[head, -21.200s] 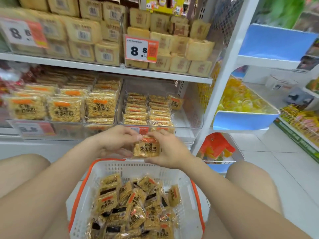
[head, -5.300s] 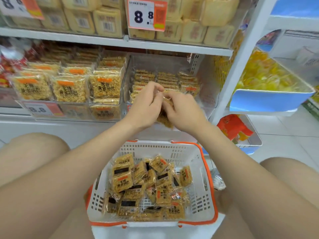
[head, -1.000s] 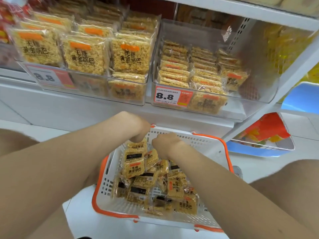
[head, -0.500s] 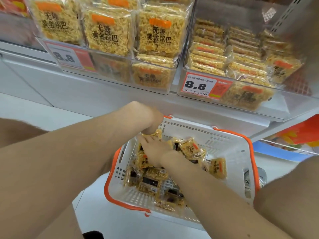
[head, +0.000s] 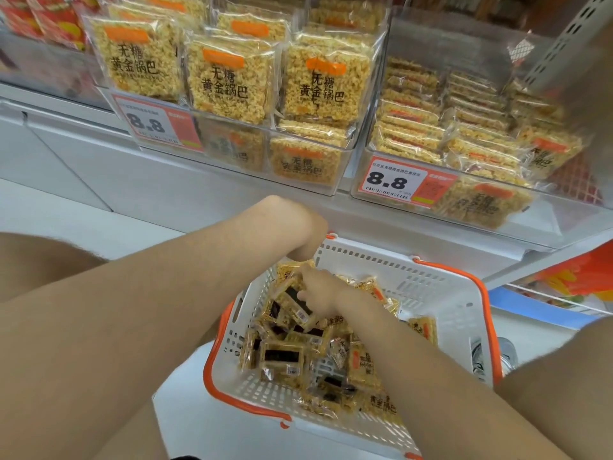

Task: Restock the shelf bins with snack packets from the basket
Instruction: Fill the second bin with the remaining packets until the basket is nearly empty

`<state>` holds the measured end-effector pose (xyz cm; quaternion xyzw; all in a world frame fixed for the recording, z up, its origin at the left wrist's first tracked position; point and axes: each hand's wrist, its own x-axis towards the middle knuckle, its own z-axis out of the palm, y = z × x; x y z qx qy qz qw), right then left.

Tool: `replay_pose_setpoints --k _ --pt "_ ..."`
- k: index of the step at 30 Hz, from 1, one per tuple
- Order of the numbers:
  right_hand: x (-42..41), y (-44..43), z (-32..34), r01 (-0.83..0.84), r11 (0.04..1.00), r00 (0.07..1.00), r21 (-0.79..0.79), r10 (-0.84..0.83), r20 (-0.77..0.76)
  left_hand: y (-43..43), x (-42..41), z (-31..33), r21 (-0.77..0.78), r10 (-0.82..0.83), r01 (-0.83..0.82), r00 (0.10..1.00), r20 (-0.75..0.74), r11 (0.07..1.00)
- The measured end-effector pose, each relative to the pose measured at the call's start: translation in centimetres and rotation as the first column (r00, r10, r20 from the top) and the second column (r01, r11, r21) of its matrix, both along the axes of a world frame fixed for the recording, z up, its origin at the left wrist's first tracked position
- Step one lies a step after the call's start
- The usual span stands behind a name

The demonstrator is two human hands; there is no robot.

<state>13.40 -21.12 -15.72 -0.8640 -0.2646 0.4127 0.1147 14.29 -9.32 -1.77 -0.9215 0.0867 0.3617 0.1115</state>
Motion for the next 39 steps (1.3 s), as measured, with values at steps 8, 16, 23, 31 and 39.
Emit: replay_pose_setpoints --k 8,16,23,31,39 --pt "2.0 -2.7 7.0 0.352 0.904 0.933 0.244 -0.361 -0.01 -0.3 -0.5 3.6 -0.08 -0.005 0.006 1.0 0.017 0.997" --pt "0.4 -5.4 14.9 0.78 0.572 0.614 0.254 -0.622 -0.486 -0.3 -1.4 7.3 -0.379 0.051 -0.035 0.998 0.031 0.925" --pt "0.3 -8.2 21.6 0.885 0.351 0.451 0.306 -0.485 -0.749 -0.4 -2.5 11.5 -0.713 0.243 0.013 0.935 0.257 0.701" --pt "1.6 -10.7 28.2 0.334 0.496 0.762 0.802 -0.642 0.08 -1.4 -2.7 15.7 -0.896 0.534 -0.053 0.818 0.215 0.442" --pt "6.9 -12.5 31.7 0.034 0.877 0.707 0.479 -0.36 0.609 -3.5 0.0 16.3 -0.953 0.669 -0.022 0.717 0.195 0.301"
